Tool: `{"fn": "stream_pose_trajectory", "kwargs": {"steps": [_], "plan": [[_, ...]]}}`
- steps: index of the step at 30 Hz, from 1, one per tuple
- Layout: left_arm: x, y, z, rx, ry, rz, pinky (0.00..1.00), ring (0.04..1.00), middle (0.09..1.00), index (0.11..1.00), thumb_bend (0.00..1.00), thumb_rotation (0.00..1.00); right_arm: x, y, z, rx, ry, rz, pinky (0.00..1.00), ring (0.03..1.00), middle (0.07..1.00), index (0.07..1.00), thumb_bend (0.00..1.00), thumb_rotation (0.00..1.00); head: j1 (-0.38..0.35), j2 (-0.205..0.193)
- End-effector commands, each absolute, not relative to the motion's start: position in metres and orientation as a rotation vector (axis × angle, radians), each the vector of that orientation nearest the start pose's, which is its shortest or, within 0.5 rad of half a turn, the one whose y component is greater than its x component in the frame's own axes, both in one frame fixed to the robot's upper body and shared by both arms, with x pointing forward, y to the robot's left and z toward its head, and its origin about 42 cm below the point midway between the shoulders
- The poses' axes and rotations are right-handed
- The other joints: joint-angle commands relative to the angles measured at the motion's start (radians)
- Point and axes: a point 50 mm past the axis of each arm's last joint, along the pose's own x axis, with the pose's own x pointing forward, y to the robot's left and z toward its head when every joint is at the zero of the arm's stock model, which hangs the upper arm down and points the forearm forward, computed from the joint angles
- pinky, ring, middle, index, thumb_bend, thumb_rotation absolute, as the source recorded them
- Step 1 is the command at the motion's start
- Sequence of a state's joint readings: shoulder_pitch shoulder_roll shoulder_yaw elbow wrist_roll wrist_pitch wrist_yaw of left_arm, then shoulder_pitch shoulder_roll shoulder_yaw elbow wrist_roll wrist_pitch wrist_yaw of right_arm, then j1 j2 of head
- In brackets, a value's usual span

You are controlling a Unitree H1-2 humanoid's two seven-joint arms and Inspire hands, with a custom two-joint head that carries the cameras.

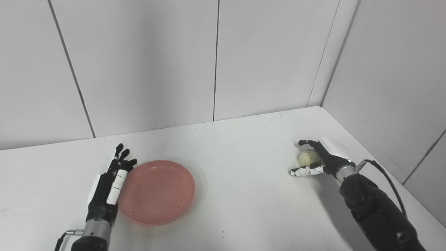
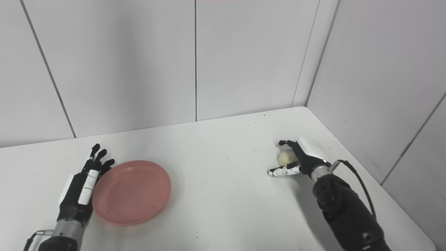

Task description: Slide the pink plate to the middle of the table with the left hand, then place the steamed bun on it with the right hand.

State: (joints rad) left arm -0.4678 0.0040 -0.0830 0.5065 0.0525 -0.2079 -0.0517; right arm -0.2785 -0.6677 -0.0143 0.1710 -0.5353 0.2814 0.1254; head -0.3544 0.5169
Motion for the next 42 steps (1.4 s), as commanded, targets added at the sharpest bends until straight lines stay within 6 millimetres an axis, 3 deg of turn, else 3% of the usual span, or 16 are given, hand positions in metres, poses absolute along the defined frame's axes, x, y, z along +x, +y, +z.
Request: {"fn": "stream_pose_trajectory", "kwargs": {"steps": [1, 4, 5, 9, 14, 34, 42], "plan": [[0.416, 0.149, 0.120, 0.113, -0.133, -0.256, 0.89, 0.884, 0.975, 1.000, 0.82, 0.91, 0.369, -0.450, 0.226, -1.184, 0.159, -0.216, 0.75, 0.898, 0.869, 0.795, 0.94, 0.32, 0.001, 0.001], [0.416, 0.149, 0.120, 0.112, -0.129, -0.254, 0.90, 0.889, 0.977, 1.000, 0.83, 0.91, 0.369, -0.451, 0.224, -1.180, 0.161, -0.229, 0.73, 0.854, 0.856, 0.792, 0.93, 0.26, 0.000, 0.002], [0.416, 0.149, 0.120, 0.112, -0.128, -0.254, 0.90, 0.891, 0.978, 1.000, 0.84, 0.91, 0.370, -0.452, 0.223, -1.179, 0.163, -0.234, 0.68, 0.792, 0.826, 0.785, 0.93, 0.22, 0.000, 0.002], [0.415, 0.148, 0.120, 0.109, -0.128, -0.256, 0.90, 0.892, 0.979, 1.000, 0.84, 0.91, 0.371, -0.456, 0.220, -1.161, 0.177, -0.259, 0.59, 0.708, 0.781, 0.769, 0.90, 0.15, 0.000, 0.002], [0.415, 0.147, 0.121, 0.107, -0.129, -0.259, 0.90, 0.894, 0.981, 1.000, 0.82, 0.91, 0.370, -0.461, 0.218, -1.134, 0.173, -0.259, 0.55, 0.657, 0.738, 0.718, 0.85, 0.05, 0.002, 0.001], [0.414, 0.148, 0.122, 0.114, -0.119, -0.271, 0.86, 0.893, 0.986, 1.000, 0.84, 0.90, 0.367, -0.463, 0.218, -1.148, 0.191, -0.238, 0.53, 0.626, 0.705, 0.690, 0.88, 0.08, -0.002, 0.007], [0.414, 0.147, 0.122, 0.110, -0.114, -0.281, 0.85, 0.893, 0.987, 1.000, 0.82, 0.91, 0.363, -0.440, 0.247, -1.157, 0.061, -0.204, 0.54, 0.630, 0.707, 0.688, 0.82, 0.08, 0.004, 0.005]]}}
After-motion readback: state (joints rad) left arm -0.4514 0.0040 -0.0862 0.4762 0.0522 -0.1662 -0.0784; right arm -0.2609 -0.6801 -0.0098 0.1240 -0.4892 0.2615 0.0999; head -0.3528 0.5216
